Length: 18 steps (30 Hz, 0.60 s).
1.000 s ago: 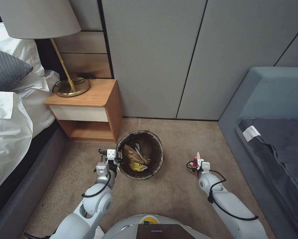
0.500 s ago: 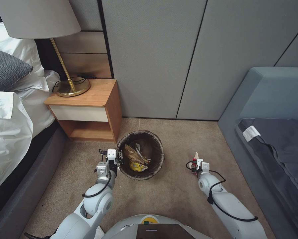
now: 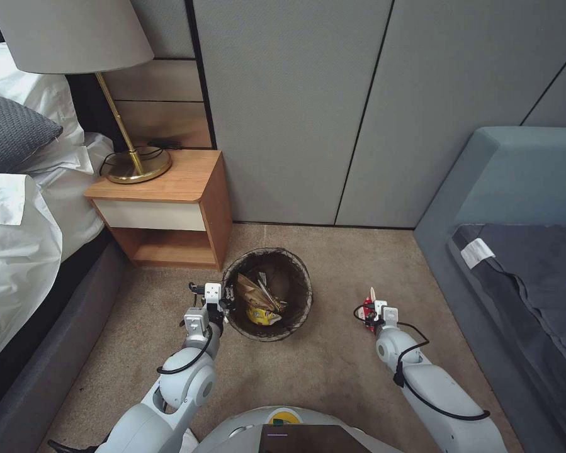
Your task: Pick up the trash bin, then pick up the garbage from the floor and place it into the trash bin.
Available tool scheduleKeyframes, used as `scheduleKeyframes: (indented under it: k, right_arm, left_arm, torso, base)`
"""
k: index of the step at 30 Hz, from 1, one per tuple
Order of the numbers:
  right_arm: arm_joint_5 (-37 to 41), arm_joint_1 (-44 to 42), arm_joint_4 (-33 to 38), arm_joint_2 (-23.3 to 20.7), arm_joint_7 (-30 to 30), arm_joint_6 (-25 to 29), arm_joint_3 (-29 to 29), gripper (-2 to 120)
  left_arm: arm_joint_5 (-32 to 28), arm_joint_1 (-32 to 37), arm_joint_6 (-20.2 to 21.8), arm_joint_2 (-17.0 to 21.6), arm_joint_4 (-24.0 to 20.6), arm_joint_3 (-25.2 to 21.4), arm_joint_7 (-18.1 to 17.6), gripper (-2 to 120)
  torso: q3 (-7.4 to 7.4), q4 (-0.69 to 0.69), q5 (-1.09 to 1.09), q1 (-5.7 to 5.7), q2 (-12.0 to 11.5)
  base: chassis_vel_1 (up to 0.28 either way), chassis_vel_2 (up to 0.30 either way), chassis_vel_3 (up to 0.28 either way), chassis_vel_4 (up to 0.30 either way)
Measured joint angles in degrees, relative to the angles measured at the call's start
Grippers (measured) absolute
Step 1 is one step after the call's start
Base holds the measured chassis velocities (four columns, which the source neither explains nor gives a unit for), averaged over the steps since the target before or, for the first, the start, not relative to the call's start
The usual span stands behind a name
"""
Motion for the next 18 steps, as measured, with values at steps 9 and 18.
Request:
scheduleKeyframes:
  k: [9,18]
  right_arm:
    - [-0.38,-1.7,4.52,-0.79,3.17,0.77,1.24,0]
    - [-1.72,-5.14,17.44,-2.94,8.43,4.81,5.34,0]
  left_arm:
    - [0.07,0.34,0.0,0.14,-0.03,0.42,-0.01,2]
    - [0.86,1.13,-0.02,0.06,-0.06,1.37,0.02,2]
  torso:
    - [0.0,0.0,0.0,0.0,0.0]
    - [0.0,0.0,-0.01,0.0,0.0]
  base:
    - [0.0,0.0,0.0,0.0]
    - [0.0,0.0,0.0,0.0]
